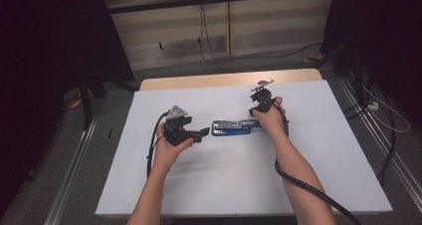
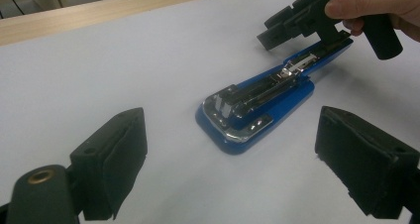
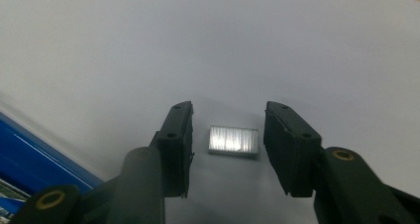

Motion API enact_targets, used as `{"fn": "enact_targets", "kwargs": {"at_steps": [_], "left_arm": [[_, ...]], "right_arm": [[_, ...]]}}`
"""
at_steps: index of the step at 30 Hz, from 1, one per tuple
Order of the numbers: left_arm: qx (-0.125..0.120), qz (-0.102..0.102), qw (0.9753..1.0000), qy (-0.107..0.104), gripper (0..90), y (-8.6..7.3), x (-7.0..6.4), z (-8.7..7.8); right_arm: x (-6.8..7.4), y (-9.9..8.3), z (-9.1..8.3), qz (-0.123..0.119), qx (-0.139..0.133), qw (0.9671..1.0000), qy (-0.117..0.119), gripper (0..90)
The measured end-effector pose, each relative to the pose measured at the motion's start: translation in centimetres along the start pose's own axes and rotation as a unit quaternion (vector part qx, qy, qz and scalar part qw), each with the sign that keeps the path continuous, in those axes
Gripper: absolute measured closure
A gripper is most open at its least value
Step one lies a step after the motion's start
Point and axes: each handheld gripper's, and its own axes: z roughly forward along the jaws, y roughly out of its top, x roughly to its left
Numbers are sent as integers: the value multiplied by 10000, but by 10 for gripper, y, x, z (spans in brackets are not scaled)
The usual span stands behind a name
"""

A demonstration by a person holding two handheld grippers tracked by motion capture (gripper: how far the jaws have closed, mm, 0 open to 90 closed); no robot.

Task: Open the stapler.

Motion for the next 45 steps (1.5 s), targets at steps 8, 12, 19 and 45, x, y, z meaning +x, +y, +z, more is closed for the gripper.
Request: {"fn": "enact_targets", "kwargs": {"at_steps": [8, 12, 19, 45], "left_arm": [[-24, -7, 10000, 20, 130, 1, 1, -1], [-40, -3, 10000, 50, 130, 1, 3, -2], [-57, -22, 10000, 68, 128, 1, 4, -4], [-17, 64, 9999, 80, 125, 2, -1, -6]], "right_arm": [[3, 1, -1, -156, -10, 9998, 92, 681], [2, 1, -5, -153, -122, 9998, 106, 681], [1, 3, -19, -235, -227, 9990, 301, 681], [49, -58, -104, -1761, -278, 9716, 1558, 681]]}}
